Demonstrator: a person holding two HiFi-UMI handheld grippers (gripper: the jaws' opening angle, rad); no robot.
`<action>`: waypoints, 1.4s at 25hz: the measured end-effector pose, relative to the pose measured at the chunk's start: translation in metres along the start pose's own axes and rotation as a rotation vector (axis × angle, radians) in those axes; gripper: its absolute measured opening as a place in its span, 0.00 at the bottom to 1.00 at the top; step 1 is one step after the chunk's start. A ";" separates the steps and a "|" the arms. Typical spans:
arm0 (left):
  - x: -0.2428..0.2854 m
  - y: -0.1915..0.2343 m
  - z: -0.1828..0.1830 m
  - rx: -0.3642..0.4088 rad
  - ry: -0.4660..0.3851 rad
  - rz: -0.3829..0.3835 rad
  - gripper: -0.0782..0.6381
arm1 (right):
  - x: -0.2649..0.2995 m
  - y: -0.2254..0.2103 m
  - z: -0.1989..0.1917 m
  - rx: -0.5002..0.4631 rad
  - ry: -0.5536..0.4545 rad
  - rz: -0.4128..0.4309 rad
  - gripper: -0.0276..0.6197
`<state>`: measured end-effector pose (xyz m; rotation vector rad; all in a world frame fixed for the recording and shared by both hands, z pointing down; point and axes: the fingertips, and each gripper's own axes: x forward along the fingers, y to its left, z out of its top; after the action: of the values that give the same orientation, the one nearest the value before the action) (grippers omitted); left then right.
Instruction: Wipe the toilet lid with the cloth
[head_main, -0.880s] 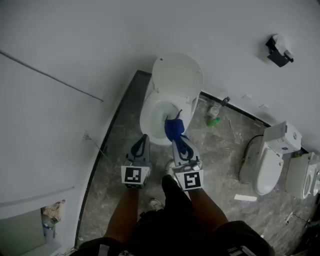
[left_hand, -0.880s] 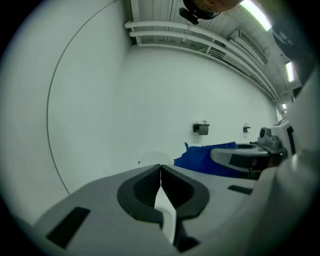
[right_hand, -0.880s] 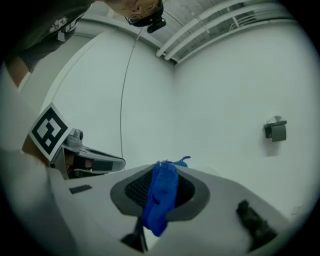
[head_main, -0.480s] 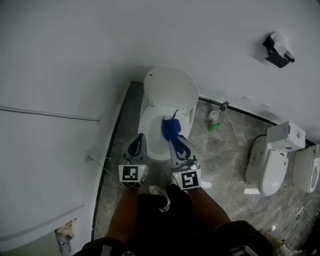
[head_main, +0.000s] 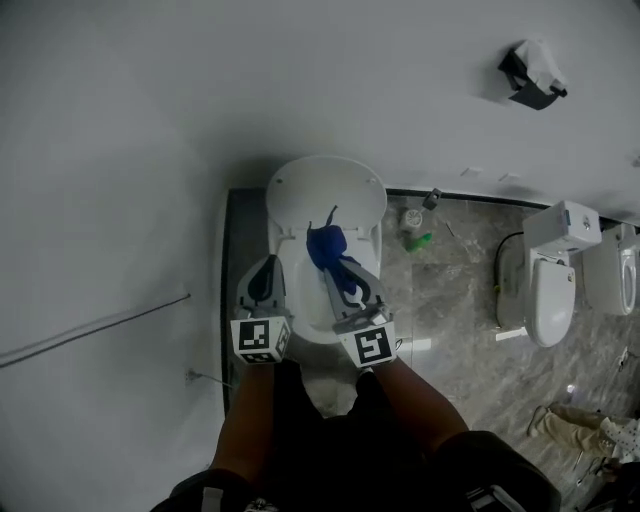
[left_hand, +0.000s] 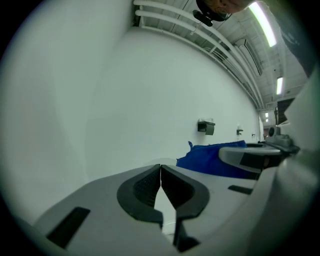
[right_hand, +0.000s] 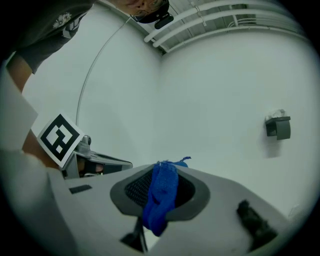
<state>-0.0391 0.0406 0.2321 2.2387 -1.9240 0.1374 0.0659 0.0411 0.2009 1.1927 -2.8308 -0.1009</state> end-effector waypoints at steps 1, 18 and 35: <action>0.011 0.010 0.000 0.002 0.000 -0.026 0.12 | 0.013 0.000 -0.001 0.013 -0.001 -0.028 0.14; 0.163 0.093 -0.069 0.067 0.006 -0.206 0.12 | 0.188 -0.032 -0.101 -0.006 -0.025 -0.187 0.14; 0.207 0.076 -0.090 0.083 0.026 -0.228 0.13 | 0.232 -0.105 -0.126 -0.138 0.032 -0.308 0.14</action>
<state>-0.0773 -0.1530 0.3653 2.4764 -1.6637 0.2161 -0.0099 -0.2020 0.3258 1.5696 -2.5427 -0.2853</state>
